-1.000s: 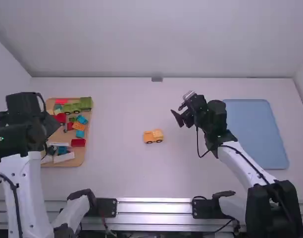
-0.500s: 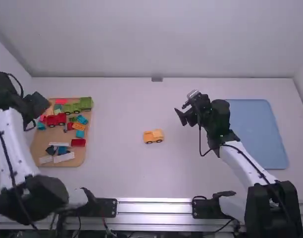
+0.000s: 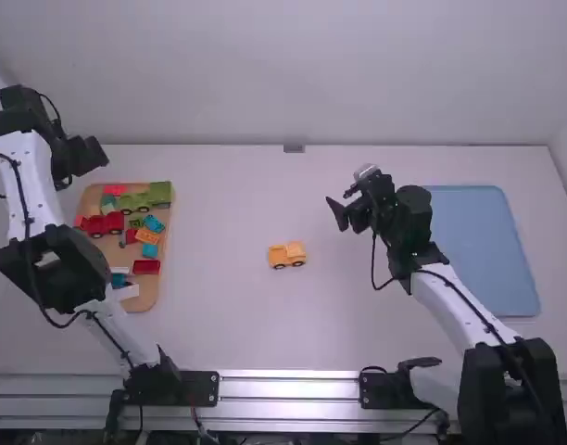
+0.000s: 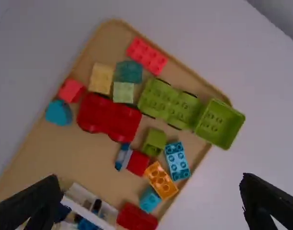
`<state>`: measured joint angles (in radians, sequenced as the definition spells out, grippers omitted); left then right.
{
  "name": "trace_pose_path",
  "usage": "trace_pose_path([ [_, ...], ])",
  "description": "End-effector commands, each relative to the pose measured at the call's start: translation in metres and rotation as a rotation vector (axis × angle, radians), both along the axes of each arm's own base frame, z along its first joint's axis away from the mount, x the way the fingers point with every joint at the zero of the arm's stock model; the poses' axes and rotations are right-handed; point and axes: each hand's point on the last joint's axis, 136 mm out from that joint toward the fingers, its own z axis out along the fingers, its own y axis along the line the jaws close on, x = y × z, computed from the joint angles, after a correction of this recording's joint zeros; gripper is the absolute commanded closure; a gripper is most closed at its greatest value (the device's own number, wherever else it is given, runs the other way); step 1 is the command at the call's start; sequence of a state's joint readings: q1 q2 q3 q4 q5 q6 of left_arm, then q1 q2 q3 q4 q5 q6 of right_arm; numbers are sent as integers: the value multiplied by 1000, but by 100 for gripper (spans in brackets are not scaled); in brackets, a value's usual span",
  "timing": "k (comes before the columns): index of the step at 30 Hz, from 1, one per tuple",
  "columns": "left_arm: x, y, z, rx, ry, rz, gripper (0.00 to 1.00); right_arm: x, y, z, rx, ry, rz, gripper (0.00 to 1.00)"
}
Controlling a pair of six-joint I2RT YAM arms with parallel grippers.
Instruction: Assemble lego blocks to make yellow taxi
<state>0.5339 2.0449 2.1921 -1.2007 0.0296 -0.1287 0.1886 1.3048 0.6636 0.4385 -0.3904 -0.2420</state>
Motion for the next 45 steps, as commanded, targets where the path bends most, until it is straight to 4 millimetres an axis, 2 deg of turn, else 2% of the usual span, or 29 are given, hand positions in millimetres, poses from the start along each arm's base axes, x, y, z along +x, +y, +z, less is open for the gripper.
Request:
trace_pose_path([
  [1,-6,27,2,64,25,-11,1,-2,1,4,17,-2,2,2],
  [4,-16,54,-19,70,83,-2,1,-2,1,4,21,0,1,1],
  [6,-18,58,-30,51,101,-31,1,-2,1,3,20,3,2,1],
  [11,-15,68,-82,-29,154,-113,1,-3,1,3,31,15,-3,1],
  [15,1,73,-115,-46,158,-129,0,-3,1,2,31,17,-2,2],
  [16,5,74,-122,-48,150,-148,5,-3,1,2,31,17,-2,2],
  [21,15,73,-142,-58,143,-156,20,-6,10,2,29,18,19,1],
  [22,17,72,-146,-57,141,-158,28,-7,12,3,27,13,27,1],
  [25,20,74,-154,-52,135,-159,33,-6,11,2,23,12,14,1],
  [26,20,74,-159,-52,136,-159,38,-5,10,2,24,14,3,1],
  [33,17,72,-183,-65,145,-137,41,-6,11,2,25,15,12,1],
  [36,17,73,-191,-61,138,-133,44,-7,15,2,24,14,21,1],
  [37,17,73,-195,-62,140,-133,50,-8,16,2,22,14,19,1],
  [39,16,72,-200,-64,140,-131,51,-8,18,2,21,14,23,2],
  [42,11,80,-209,-29,161,-74,56,-7,15,2,22,14,17,1],
  [45,9,83,-213,-13,174,-70,55,-7,14,1,21,17,14,2],
])
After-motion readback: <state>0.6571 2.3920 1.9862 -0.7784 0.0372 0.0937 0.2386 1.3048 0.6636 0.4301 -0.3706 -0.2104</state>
